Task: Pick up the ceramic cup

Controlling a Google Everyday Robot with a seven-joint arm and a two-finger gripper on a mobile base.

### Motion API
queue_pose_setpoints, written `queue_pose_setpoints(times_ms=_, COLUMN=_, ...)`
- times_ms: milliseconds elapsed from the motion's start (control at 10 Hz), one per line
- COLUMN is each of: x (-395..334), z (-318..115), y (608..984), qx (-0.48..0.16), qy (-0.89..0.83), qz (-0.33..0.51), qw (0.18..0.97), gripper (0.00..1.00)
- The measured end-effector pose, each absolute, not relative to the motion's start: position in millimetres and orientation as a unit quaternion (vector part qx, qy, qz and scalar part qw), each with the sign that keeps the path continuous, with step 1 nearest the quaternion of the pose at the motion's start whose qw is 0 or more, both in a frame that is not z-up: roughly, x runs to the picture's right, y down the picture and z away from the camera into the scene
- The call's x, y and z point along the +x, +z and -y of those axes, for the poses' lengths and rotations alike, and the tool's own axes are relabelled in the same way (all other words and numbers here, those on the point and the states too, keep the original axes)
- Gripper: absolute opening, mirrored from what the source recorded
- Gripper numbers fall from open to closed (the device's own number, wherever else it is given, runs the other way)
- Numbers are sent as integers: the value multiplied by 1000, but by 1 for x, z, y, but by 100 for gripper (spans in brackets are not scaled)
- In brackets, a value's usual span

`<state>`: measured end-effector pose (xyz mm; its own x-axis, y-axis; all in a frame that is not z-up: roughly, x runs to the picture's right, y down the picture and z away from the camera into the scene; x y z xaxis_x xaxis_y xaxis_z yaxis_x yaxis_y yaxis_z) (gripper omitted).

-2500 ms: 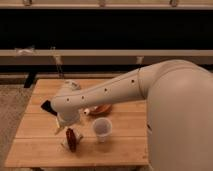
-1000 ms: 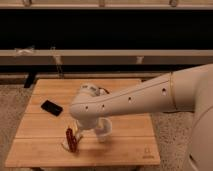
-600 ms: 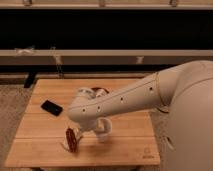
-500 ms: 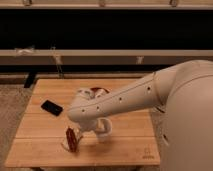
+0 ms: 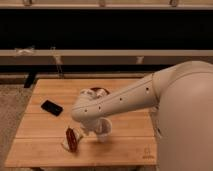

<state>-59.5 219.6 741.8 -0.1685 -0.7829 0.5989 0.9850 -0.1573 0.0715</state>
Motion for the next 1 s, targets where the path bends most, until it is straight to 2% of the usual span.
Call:
queue_pose_setpoints(times_ms=300, x=-55, z=-210, y=733, qx=-208, qy=-729, qz=223, qw=613, gripper=5)
queue_pose_setpoints(times_ms=400, x=-54, z=-205, y=727, qx=-206, qy=-733, qz=218, qw=611, gripper=0)
queue_pose_setpoints(times_ms=1000, x=-54, z=-171, y=694, qx=-192, qy=-762, qz=198, qw=586, gripper=0)
